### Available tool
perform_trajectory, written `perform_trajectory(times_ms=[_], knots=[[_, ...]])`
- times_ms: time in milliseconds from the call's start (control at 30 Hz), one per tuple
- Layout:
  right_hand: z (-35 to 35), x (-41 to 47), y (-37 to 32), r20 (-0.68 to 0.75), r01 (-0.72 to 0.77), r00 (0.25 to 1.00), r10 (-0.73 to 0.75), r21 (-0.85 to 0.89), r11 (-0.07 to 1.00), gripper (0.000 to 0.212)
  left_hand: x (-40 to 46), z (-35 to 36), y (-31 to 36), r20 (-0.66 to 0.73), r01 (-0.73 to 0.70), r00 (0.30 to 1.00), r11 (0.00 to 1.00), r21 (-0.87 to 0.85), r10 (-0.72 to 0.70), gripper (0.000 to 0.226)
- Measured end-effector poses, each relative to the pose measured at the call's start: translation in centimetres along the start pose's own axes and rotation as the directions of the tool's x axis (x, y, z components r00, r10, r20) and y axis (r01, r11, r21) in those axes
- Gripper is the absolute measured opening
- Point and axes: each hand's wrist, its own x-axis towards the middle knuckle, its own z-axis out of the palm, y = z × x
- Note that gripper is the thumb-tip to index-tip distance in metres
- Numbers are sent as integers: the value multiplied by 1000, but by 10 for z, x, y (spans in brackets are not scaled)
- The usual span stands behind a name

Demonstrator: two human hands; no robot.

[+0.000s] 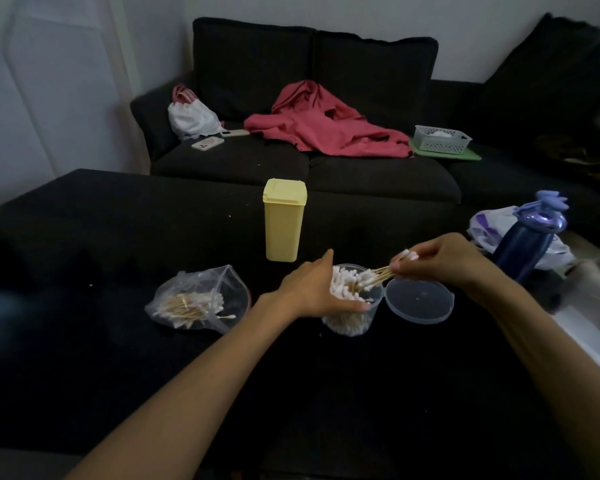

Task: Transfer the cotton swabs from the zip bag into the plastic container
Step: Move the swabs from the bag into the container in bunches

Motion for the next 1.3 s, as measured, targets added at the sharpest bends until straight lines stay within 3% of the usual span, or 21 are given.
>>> perform_trajectory(times_ms=[167, 600, 733, 1033, 1300], knots=[[2, 2, -2, -16, 114, 992, -123, -265, 958, 10, -7, -1, -5, -29, -4, 1000, 998, 59, 6, 111], [57, 10, -41, 348, 310, 925, -149, -472, 825, 14, -42, -11, -47, -25, 21, 999, 1000, 0, -21, 116], [72, 19, -40, 373, 354, 919, -130, -629, 692, 12, -41, -12, -48, -6, 25, 1000, 1000, -16, -26, 116], [101, 21, -48, 480, 452, 875, -59, -769, 451, 32, -41, -12, -48, 13, 26, 1000, 1000, -10, -26, 118], [102, 33, -47, 422, 268, 892, 159, -781, 564, 41, -43, -10, -45, -2, 35, 999, 999, 8, -35, 111]])
